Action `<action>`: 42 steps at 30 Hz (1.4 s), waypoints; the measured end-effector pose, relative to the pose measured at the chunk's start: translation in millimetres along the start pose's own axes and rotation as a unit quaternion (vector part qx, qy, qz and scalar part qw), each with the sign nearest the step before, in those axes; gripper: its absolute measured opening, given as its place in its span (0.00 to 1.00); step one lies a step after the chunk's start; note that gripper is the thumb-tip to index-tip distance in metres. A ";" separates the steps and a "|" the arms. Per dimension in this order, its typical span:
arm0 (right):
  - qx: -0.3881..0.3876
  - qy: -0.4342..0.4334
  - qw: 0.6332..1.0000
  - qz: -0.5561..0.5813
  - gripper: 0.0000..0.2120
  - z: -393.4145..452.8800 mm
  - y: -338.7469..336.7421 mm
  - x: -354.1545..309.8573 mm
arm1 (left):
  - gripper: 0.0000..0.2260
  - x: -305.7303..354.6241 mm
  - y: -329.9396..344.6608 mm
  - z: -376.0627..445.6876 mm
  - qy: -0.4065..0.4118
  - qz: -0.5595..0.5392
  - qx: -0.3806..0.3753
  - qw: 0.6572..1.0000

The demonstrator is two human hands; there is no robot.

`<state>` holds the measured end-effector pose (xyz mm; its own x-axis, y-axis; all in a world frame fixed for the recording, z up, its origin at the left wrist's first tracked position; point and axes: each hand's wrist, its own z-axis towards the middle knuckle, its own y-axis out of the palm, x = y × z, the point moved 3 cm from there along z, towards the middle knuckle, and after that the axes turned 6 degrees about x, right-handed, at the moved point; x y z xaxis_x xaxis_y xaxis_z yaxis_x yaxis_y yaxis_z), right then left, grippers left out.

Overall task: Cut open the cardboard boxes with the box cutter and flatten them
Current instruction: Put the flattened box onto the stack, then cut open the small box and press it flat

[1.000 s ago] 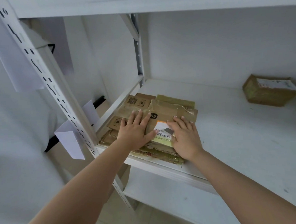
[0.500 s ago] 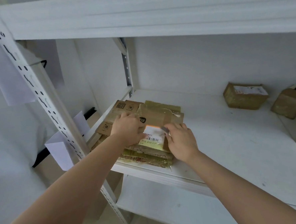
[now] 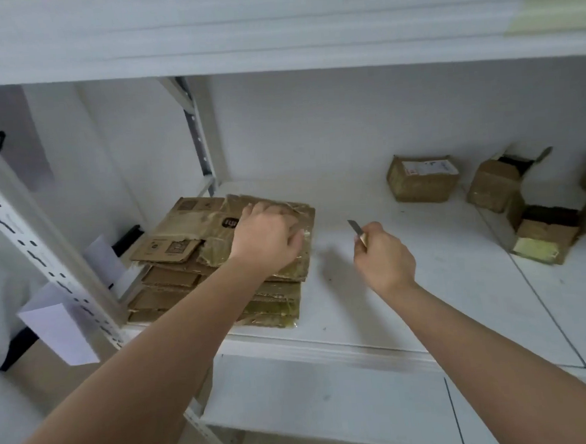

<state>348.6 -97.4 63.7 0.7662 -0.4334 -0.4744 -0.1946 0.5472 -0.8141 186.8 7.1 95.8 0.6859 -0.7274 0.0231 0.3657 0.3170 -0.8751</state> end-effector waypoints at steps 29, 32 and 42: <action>0.072 0.061 0.996 -0.002 0.08 70.3 -165.8 352.4 | 0.17 360.4 107.9 120.1 0.127 -0.134 -0.055 0.981; 0.077 0.087 0.993 0.008 0.08 73.6 -169.1 372.1 | 0.23 386.0 122.6 129.2 0.140 -0.152 -0.069 0.976; 0.053 0.118 0.990 0.048 0.10 68.9 -151.3 395.2 | 0.15 390.4 142.7 114.0 0.060 -0.191 -0.084 0.976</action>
<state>723.1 -302.1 22.5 0.5803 -0.5244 -0.6231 -0.1840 0.6609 -0.7276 578.5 -162.3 35.0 0.4367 -0.8427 0.3148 0.4654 -0.0879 -0.8807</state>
